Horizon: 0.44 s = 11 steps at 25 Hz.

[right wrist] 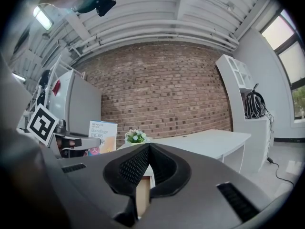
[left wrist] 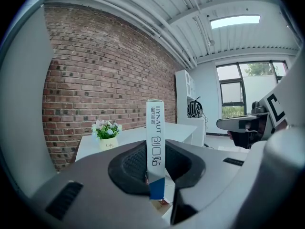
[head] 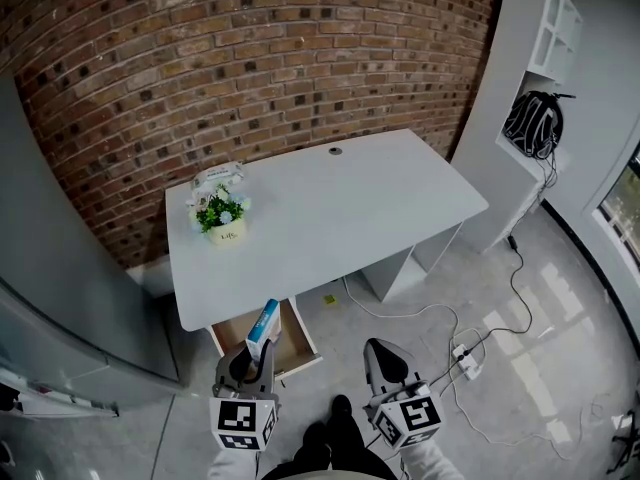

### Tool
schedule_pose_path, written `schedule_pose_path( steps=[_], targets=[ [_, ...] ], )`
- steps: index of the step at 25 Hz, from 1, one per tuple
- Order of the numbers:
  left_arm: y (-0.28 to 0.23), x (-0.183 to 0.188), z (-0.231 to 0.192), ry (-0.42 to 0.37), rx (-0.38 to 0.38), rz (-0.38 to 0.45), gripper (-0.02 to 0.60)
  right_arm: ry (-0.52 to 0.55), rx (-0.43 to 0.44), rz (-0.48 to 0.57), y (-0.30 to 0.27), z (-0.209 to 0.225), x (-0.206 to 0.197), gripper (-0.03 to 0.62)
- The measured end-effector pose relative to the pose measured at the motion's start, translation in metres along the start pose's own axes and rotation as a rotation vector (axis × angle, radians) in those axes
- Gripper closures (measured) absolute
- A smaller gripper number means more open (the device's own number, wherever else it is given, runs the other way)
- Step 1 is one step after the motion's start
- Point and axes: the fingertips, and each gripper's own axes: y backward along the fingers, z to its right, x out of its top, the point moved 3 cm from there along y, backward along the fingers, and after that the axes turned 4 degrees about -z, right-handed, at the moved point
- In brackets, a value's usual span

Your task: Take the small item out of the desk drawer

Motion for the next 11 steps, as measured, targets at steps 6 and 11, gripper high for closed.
schedule_pose_path(
  steps=[6, 11],
  targets=[
    [0.001, 0.010, -0.001, 0.008, -0.003, 0.028, 0.502, 0.010, -0.008, 0.006, 0.002, 0.001, 0.006, 0.568],
    [0.004, 0.015, -0.006, 0.024, -0.004, 0.037, 0.502, 0.019, -0.006, 0.014, 0.003, -0.004, 0.012, 0.568]
  ],
)
